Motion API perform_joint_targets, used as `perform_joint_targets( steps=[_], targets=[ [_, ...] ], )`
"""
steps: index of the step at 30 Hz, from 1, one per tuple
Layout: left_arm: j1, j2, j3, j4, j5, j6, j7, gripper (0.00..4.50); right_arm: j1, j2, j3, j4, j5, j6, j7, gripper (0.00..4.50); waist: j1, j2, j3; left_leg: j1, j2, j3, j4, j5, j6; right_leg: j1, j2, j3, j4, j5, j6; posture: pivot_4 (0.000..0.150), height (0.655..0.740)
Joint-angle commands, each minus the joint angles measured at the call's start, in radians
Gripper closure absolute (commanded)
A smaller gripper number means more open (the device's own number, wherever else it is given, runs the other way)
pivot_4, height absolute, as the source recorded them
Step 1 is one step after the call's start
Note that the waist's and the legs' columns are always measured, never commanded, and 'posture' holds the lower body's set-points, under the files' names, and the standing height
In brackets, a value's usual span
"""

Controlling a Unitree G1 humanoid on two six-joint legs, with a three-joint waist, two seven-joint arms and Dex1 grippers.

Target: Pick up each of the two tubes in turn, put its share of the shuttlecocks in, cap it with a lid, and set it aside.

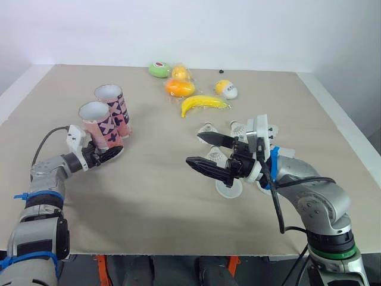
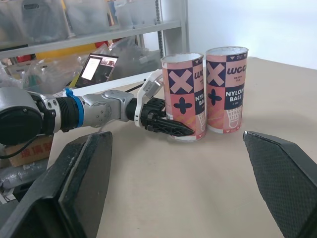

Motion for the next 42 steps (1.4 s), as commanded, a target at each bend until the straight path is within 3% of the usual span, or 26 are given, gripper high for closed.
perform_joint_targets(
  steps=[1,6,10,16,23,27,35,42],
  targets=[
    [0.022,0.001,0.015,-0.052,-0.017,-0.031,-0.018,1.20,-0.012,-0.008,-0.007,-0.034,0.012,-0.011,0.014,0.00,0.000,0.000,0.000,0.000,0.000,0.000,0.000,0.000,0.000,0.000,0.000,0.000,0.000,0.000,0.000,0.150,0.7321],
    [0.086,-0.008,0.005,-0.158,-0.038,-0.029,-0.065,1.20,0.002,-0.019,-0.014,-0.041,0.015,-0.007,0.022,0.00,0.000,0.000,0.000,0.000,0.000,0.000,0.000,0.000,0.000,0.000,0.000,0.000,0.000,0.000,0.000,0.150,0.7321],
    [0.188,-0.013,-0.015,-0.346,-0.079,0.027,-0.135,1.20,0.036,-0.042,-0.033,-0.058,0.016,0.011,0.000,0.00,0.000,0.000,0.000,0.000,0.000,0.000,0.000,0.000,0.000,0.000,0.000,0.000,0.000,0.000,0.000,0.150,0.7321],
    [0.348,0.027,-0.093,-0.705,-0.161,0.273,-0.232,1.20,0.173,-0.069,-0.095,-0.146,0.095,0.080,-0.077,0.00,0.000,0.000,0.000,0.000,0.000,-0.002,0.000,0.000,0.000,0.001,0.000,0.000,0.000,-0.001,0.000,0.150,0.7321],
    [0.371,0.149,-0.210,-0.901,-0.185,0.520,-0.366,1.20,0.159,0.001,-0.061,-0.066,0.061,0.166,-0.278,0.00,-0.006,0.000,0.000,0.002,0.000,-0.002,0.000,0.004,0.001,0.001,0.000,-0.001,0.000,-0.001,-0.001,0.150,0.7321],
    [0.342,0.208,-0.282,-0.924,-0.162,0.569,-0.447,1.20,0.135,0.046,0.008,0.022,-0.011,0.183,-0.329,0.00,-0.006,0.000,0.000,0.002,0.001,-0.002,0.000,0.006,0.003,0.001,0.000,-0.001,0.000,0.000,0.000,0.150,0.7321],
    [0.292,0.289,-0.422,-0.833,-0.084,0.392,-0.470,1.20,0.041,0.084,0.031,0.194,-0.127,0.152,-0.332,0.00,-0.003,0.000,0.000,0.000,0.000,-0.001,-0.001,0.006,0.003,0.000,-0.001,-0.001,0.000,-0.001,-0.002,0.150,0.7321],
    [0.250,0.309,-0.471,-0.798,-0.103,0.326,-0.470,1.20,0.018,0.080,0.039,0.208,-0.184,0.153,-0.310,0.00,-0.003,0.003,-0.001,0.001,0.000,-0.002,-0.002,0.006,0.003,0.000,0.000,-0.002,0.000,-0.001,-0.001,0.150,0.7321]
  ],
)
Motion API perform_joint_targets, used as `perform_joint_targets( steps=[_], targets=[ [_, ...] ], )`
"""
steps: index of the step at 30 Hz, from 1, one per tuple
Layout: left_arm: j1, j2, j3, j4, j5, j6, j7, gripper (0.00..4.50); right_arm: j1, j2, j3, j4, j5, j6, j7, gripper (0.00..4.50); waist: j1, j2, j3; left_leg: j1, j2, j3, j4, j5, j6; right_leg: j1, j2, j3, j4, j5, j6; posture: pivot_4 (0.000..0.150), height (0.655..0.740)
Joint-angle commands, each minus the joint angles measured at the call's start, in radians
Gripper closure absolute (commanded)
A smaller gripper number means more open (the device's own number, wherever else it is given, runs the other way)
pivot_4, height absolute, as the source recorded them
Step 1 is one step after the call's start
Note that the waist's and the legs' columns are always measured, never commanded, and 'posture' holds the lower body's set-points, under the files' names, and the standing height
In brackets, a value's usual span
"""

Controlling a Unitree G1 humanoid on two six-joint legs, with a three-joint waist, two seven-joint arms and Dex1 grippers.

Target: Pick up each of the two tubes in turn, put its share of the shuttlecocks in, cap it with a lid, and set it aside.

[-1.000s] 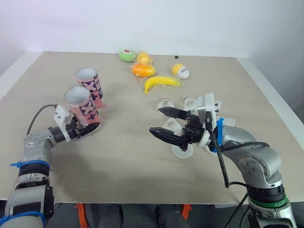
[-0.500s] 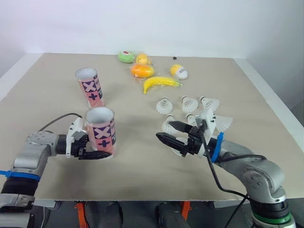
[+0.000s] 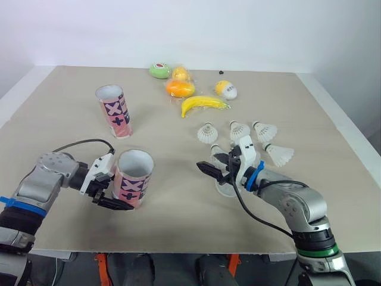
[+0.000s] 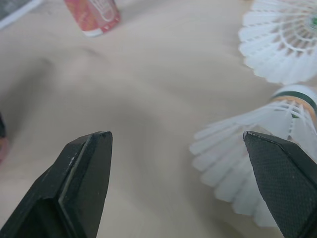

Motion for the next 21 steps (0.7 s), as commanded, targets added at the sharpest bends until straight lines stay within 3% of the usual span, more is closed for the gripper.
perform_joint_targets(
  steps=[1,15,21],
  targets=[
    [-0.012,0.034,-0.022,0.025,0.015,-0.007,0.002,1.20,-0.029,0.002,0.005,-0.028,-0.021,-0.010,0.014,0.00,0.000,0.000,0.000,0.000,0.000,0.000,0.000,0.000,0.000,0.000,0.000,0.000,0.000,0.000,0.001,0.150,0.7321],
    [-0.011,0.046,-0.027,0.021,-0.003,-0.016,0.002,1.20,-0.063,0.030,0.053,0.009,-0.167,-0.028,0.004,0.00,0.000,0.000,0.000,0.000,0.000,0.000,0.000,0.001,0.001,-0.001,0.000,0.000,0.000,0.001,0.001,0.150,0.7321],
    [0.003,0.048,-0.017,0.004,-0.011,-0.004,0.002,1.23,-0.083,0.028,0.059,0.009,-0.213,-0.029,0.008,2.52,-0.001,0.000,0.000,0.000,0.000,0.001,0.000,0.000,0.001,-0.001,0.000,0.000,0.000,0.000,0.000,0.150,0.7321]
  ],
)
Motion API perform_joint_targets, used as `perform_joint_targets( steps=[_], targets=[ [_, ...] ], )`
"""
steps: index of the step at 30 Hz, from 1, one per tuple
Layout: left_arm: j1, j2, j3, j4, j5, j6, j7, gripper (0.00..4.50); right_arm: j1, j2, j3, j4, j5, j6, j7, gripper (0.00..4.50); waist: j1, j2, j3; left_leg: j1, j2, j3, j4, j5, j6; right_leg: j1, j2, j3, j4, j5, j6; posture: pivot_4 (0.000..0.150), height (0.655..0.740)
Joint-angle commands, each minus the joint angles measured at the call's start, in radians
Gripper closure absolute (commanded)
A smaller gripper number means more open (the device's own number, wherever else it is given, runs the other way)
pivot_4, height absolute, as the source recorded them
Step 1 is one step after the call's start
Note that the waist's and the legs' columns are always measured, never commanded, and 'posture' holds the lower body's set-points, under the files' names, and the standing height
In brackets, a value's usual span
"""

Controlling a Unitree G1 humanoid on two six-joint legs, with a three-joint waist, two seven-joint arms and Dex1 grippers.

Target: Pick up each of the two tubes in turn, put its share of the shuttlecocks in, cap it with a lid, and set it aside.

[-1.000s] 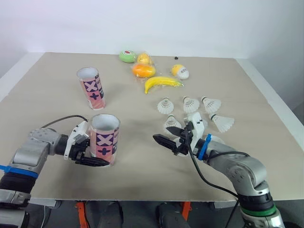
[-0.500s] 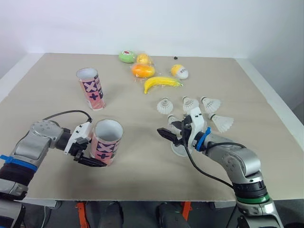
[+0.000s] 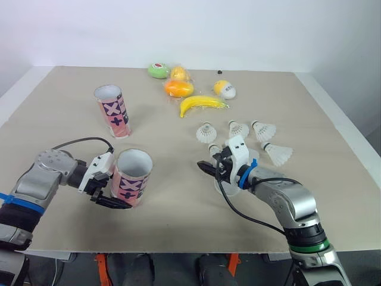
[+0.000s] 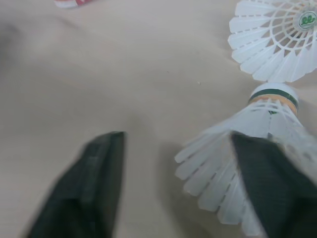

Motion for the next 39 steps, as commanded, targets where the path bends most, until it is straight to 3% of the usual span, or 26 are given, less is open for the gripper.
perform_joint_targets(
  steps=[1,3,4,14,20,25,32,39],
  targets=[
    [0.020,0.023,0.007,-0.016,0.005,0.009,0.001,1.23,-0.027,0.004,-0.013,-0.031,-0.012,-0.015,0.004,2.98,0.000,0.000,0.000,0.000,0.000,0.000,0.000,0.000,0.000,0.000,0.000,0.000,0.000,0.000,0.000,0.150,0.7321],
    [0.024,0.023,0.010,-0.022,0.003,0.012,0.001,1.23,-0.028,0.012,-0.017,-0.039,-0.006,-0.011,0.008,4.15,0.000,0.000,0.000,0.000,0.000,0.000,-0.001,0.000,0.000,0.000,0.000,0.000,0.000,-0.001,-0.001,0.150,0.7321],
    [0.027,0.022,0.012,-0.025,0.002,0.014,0.001,1.23,-0.027,0.013,-0.015,-0.043,-0.006,-0.010,0.010,4.34,0.000,0.000,0.000,0.000,0.000,0.000,-0.001,0.000,0.000,0.000,0.000,0.000,0.000,-0.001,-0.001,0.150,0.7321],
    [0.032,0.007,0.019,-0.029,0.004,0.019,0.001,1.23,-0.001,-0.012,-0.026,-0.138,0.060,0.013,0.098,4.34,0.000,0.000,0.000,0.000,0.000,0.000,-0.001,0.000,0.000,0.000,0.000,0.000,0.000,-0.001,-0.001,0.150,0.7321],
    [0.029,0.007,0.005,-0.025,-0.002,0.037,0.001,1.23,-0.044,-0.104,-0.064,-0.231,0.149,-0.042,0.280,4.34,0.000,0.000,0.000,0.000,0.000,0.000,-0.001,0.000,0.000,0.000,0.000,0.000,0.000,-0.002,0.000,0.150,0.7321],
    [0.003,0.022,-0.043,0.008,-0.030,0.067,0.001,1.23,-0.223,-0.234,-0.059,-0.260,0.209,-0.130,0.534,4.34,0.000,0.004,0.002,0.000,0.000,0.001,-0.001,0.000,0.000,-0.001,0.000,0.000,0.000,-0.002,0.001,0.150,0.7321],
    [-0.100,0.054,-0.178,0.066,-0.062,0.059,0.001,1.23,-0.471,-0.297,0.125,-0.151,0.063,-0.295,0.767,4.34,0.001,0.004,0.002,-0.001,0.000,0.001,-0.001,-0.001,-0.001,-0.001,-0.001,-0.001,0.000,-0.003,-0.001,0.150,0.7321],
    [-0.173,0.081,-0.262,0.098,-0.094,0.031,0.001,1.23,-0.573,-0.238,0.234,-0.032,-0.062,-0.401,0.825,4.34,0.003,0.004,0.002,-0.001,0.000,0.001,0.000,-0.001,-0.001,-0.002,-0.001,-0.001,0.000,-0.003,-0.001,0.150,0.7321]
  ],
)
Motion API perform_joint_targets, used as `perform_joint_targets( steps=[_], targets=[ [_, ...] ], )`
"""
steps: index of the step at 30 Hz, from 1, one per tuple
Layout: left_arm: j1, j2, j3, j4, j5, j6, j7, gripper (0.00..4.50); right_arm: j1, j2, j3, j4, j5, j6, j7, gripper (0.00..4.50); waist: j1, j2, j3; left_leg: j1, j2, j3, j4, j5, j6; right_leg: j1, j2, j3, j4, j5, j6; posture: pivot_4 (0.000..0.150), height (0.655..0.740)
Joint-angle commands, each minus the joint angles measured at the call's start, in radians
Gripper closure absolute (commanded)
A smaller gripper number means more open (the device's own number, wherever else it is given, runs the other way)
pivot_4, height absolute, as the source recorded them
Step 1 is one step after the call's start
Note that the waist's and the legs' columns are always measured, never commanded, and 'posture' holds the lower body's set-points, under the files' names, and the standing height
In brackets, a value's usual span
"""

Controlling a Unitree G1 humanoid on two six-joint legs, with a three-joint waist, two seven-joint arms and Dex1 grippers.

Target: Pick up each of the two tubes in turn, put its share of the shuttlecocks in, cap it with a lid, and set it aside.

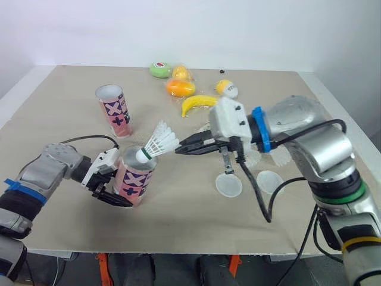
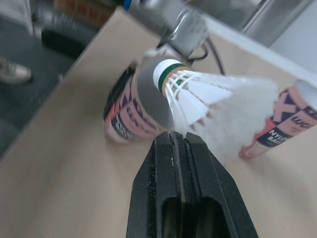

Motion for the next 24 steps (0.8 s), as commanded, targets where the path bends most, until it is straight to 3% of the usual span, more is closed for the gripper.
perform_joint_targets(
  steps=[1,7,10,12,14,15,20,24],
  targets=[
    [-0.019,0.024,-0.046,0.020,0.003,-0.011,0.002,1.23,-0.057,0.030,0.000,0.035,-0.035,-0.047,0.020,4.34,0.000,0.000,0.000,0.000,0.000,0.000,0.000,0.000,0.000,0.000,0.000,0.000,0.000,0.000,0.000,0.150,0.7321],
    [-0.065,0.029,-0.093,0.035,-0.005,-0.030,0.002,1.23,-0.126,0.103,0.023,0.104,-0.054,-0.053,0.058,4.34,0.001,0.000,0.000,0.000,0.000,0.000,0.000,0.000,0.000,0.000,0.000,0.000,0.001,0.000,0.000,0.150,0.7321],
    [-0.083,0.027,-0.112,0.040,-0.008,-0.040,0.002,1.23,-0.141,0.122,0.004,0.106,-0.019,-0.002,0.074,3.58,0.002,0.000,0.000,0.000,0.000,0.000,0.001,0.000,0.000,0.000,0.000,0.000,0.001,0.001,0.000,0.150,0.7321],
    [-0.095,0.024,-0.118,0.044,-0.011,-0.041,0.002,1.23,-0.139,0.125,-0.011,0.106,-0.007,0.009,0.075,2.81,0.003,0.000,0.000,0.000,0.000,0.000,0.001,0.000,0.000,0.000,0.000,0.000,0.002,0.001,-0.001,0.150,0.7321],
    [-0.110,0.020,-0.122,0.047,-0.013,-0.044,0.002,1.23,-0.130,0.124,-0.035,0.097,0.022,0.037,0.070,1.72,0.003,0.000,0.000,0.000,0.000,0.000,0.001,0.000,0.000,0.000,0.000,0.000,0.002,0.001,-0.001,0.150,0.7321],
    [-0.118,0.019,-0.123,0.049,-0.015,-0.045,0.002,1.23,-0.118,0.122,-0.066,0.078,0.077,0.093,0.066,1.54,0.003,0.000,0.000,0.000,0.000,0.000,0.001,0.000,0.000,0.000,0.000,0.000,0.002,0.001,-0.001,0.150,0.7321],
    [-0.125,0.022,-0.120,0.050,-0.022,-0.050,0.002,1.23,-0.006,0.102,-0.201,0.078,0.160,0.207,-0.044,1.54,0.007,-0.001,-0.001,-0.001,0.000,-0.001,0.001,0.000,0.000,0.000,0.000,-0.001,0.002,0.002,-0.002,0.150,0.7321],
    [-0.112,0.040,-0.116,0.044,-0.027,-0.057,0.002,1.23,0.114,0.132,-0.218,0.210,0.018,0.216,-0.296,1.54,0.006,-0.001,-0.001,-0.001,0.000,-0.001,0.001,0.000,0.000,0.000,0.001,-0.001,0.002,0.002,-0.002,0.150,0.7321]
  ],
)
